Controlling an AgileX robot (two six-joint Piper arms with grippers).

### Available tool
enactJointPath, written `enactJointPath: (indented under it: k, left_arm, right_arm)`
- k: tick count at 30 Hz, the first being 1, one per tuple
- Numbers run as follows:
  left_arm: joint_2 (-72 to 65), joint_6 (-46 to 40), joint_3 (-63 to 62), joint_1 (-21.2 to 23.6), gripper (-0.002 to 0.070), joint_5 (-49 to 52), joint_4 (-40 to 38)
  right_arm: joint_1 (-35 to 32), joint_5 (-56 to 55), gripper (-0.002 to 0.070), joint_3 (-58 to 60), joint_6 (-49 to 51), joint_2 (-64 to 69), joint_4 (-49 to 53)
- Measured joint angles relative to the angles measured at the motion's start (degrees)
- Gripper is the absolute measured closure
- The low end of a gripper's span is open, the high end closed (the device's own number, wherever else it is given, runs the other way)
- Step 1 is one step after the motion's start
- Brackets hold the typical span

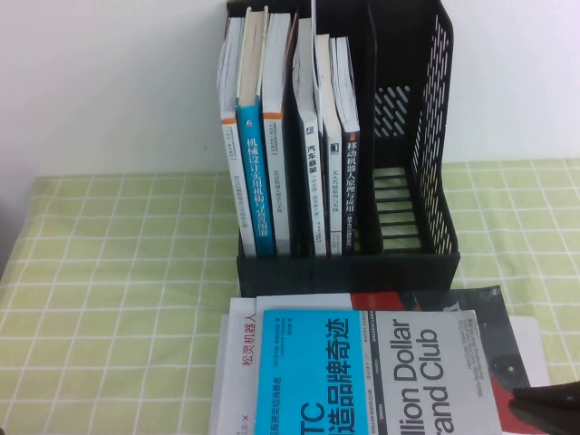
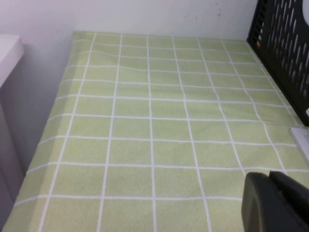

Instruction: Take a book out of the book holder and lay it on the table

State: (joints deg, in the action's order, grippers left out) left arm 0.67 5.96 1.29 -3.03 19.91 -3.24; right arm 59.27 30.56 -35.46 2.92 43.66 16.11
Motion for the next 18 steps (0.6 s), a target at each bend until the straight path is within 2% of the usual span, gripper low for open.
enactJointPath:
  k: [5,8,14,18]
  left_arm:
    - [0.00,0.00,0.00,0.00,0.0678,0.00,0.00]
    - [0.00,0.00,0.00,0.00,0.0678,0.00,0.00]
    - [0.00,-0.15,0.00,0.00,0.0678,0.00,0.00]
    - [0.00,-0.15,0.00,0.00,0.0678,0.00,0.00]
  right_arm:
    - [-1.02,0.48,0.0678,1.51,0.00,-5.23,-0.40]
    - [-4.94,1.01,0.0678,1.76,0.00,-8.94,-2.45]
    - [-18.87,1.26,0.0678,1.76,0.00,-15.28,-4.22]
    - [-30.67,1.61,0.0678,1.76,0.00,-19.15,-4.31]
